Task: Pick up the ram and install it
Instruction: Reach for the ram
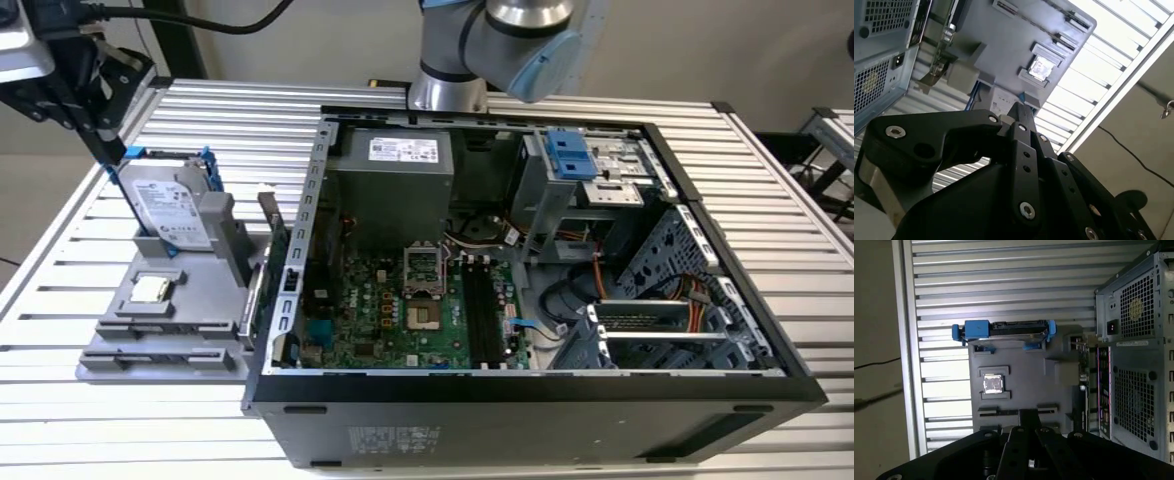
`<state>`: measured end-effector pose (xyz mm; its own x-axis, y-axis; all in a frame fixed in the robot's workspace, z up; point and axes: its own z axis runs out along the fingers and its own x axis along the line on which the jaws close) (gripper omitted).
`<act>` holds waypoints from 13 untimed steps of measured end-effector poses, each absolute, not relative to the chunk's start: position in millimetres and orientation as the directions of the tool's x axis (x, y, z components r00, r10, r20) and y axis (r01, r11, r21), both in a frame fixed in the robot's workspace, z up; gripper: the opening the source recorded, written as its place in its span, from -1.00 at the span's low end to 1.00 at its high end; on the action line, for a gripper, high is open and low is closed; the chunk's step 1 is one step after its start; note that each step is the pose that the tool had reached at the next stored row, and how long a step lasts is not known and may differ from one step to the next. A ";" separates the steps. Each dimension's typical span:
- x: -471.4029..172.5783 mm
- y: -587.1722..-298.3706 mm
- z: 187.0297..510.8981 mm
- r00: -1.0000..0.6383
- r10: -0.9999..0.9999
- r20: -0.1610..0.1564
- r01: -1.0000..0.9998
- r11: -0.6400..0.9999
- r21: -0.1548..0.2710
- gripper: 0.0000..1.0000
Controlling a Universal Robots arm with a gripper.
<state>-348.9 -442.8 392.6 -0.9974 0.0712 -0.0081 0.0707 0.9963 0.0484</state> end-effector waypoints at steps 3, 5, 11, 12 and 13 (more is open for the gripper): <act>-348.8 -448.7 392.6 -0.997 0.071 -0.007 0.071 0.996 0.048 -1.00; -348.7 -452.6 392.6 -0.997 0.071 -0.006 0.071 0.996 0.048 -1.00; -348.6 -465.2 392.6 -0.997 0.071 -0.003 0.071 0.996 0.048 -1.00; -348.5 -467.3 392.6 -0.997 0.071 -0.002 0.071 0.996 0.048 -1.00; -348.5 -469.2 392.6 -0.997 0.071 -0.002 0.071 0.996 0.048 -1.00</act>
